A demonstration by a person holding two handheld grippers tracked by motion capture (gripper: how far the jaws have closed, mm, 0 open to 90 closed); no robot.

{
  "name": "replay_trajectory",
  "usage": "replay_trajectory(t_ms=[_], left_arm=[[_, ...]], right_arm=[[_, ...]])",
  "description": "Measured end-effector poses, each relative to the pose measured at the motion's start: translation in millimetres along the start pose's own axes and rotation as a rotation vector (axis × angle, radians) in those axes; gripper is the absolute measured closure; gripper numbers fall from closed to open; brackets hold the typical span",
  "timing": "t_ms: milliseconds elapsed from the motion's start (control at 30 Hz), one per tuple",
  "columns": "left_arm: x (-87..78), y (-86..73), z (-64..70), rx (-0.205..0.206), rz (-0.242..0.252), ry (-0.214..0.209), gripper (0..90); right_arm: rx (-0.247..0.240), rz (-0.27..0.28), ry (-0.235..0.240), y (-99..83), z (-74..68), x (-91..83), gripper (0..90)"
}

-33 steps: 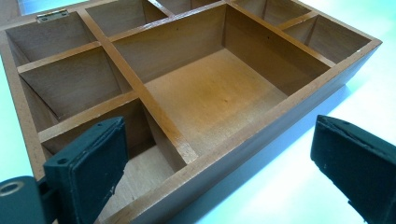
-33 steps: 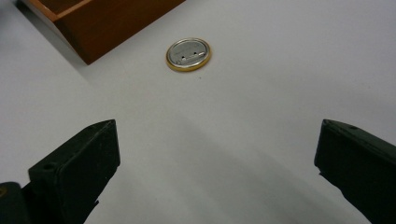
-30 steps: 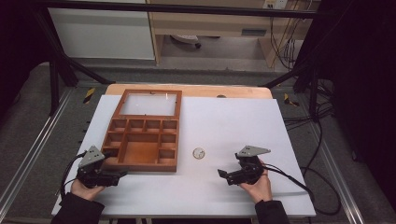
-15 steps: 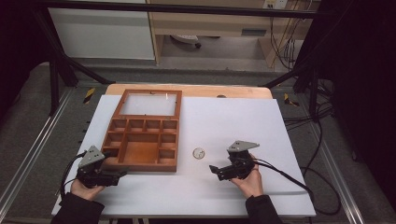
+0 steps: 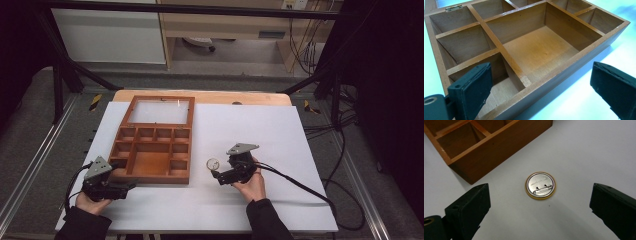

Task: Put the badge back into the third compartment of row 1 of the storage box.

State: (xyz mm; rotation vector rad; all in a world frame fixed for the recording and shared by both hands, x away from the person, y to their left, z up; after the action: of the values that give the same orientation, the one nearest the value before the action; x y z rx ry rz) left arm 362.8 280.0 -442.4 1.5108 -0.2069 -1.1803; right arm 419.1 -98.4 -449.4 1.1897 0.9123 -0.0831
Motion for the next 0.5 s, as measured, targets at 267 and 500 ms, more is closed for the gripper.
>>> replay_trajectory(t_ms=[267,500], left_arm=[[0.2,-0.1,0.1,0.001,0.0,0.0,3.8],[-0.5,-0.2,-0.2,0.001,0.001,0.001,3.9]], right_arm=[[-0.015,-0.02,-0.015,10.1,-2.9,18.9,8.0],[-0.042,-0.04,-0.015,13.2,-7.2,35.3,14.7]])
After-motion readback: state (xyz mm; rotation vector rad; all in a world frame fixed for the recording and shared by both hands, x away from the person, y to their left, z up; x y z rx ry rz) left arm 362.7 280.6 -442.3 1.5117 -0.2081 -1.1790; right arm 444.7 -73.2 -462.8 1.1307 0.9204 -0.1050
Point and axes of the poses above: each handheld gripper's, and its own axes: x roughly forward along the jaws, y roughly out of its top, z roughly to its right, the point moved 4 cm from there along x, roughly forward along the jaws, and after that the axes turned 14 degrees about -y, right-handed, at the moved point
